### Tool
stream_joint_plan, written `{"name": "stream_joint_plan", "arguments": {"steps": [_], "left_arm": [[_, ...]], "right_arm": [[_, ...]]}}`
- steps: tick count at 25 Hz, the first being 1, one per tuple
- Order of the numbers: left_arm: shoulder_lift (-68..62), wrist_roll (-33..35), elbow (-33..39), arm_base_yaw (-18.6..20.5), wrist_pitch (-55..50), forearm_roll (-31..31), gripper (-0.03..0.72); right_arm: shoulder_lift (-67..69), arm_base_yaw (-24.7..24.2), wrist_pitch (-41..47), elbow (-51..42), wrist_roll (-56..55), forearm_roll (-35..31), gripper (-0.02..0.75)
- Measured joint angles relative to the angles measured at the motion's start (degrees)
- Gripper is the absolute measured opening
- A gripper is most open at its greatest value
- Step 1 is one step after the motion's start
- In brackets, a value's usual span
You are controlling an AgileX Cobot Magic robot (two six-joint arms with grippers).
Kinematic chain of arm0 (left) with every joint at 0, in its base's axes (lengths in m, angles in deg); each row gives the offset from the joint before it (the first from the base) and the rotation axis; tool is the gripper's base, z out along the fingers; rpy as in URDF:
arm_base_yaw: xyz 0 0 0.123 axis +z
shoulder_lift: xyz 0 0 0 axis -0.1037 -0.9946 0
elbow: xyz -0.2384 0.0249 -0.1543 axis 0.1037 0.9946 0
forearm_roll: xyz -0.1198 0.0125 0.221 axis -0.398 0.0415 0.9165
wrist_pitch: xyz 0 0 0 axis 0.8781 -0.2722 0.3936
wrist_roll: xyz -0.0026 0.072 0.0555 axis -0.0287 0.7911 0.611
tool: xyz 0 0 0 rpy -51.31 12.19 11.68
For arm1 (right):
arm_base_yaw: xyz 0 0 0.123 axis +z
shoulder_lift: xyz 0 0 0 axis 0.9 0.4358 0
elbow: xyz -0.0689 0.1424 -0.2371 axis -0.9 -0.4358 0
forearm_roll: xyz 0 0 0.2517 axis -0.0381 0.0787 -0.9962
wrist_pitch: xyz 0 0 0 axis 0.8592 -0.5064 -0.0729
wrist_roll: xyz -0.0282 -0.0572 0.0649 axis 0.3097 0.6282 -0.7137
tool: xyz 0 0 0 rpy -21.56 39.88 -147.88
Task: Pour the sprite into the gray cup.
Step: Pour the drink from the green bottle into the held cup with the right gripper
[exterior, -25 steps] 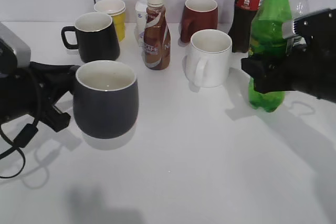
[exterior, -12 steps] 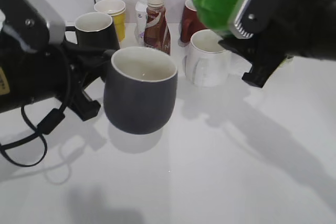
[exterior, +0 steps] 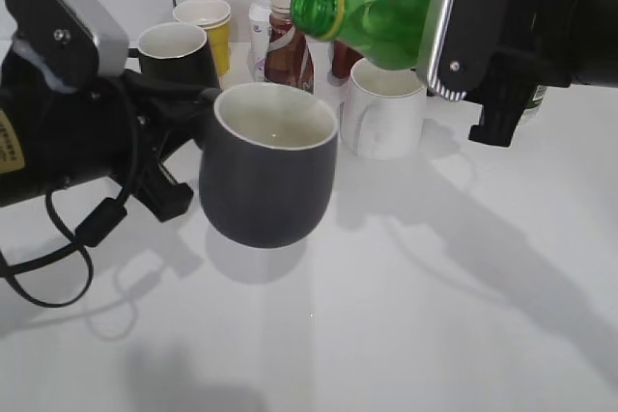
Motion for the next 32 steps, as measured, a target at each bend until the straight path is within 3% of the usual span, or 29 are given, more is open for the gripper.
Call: {"name": "stream_joint_plan", "arguments": {"steps": [7, 32], "left_arm": [[0.0, 0.0, 0.0, -2.8, 0.5, -0.1, 0.058], [0.6, 0.0, 0.0, -3.0, 0.7, 0.5, 0.058]], "right_arm": [[0.2, 0.0, 0.2, 0.1, 8.2, 0.0, 0.428], [0.2, 0.0, -1.8, 0.1, 23.4, 0.2, 0.428]]}}
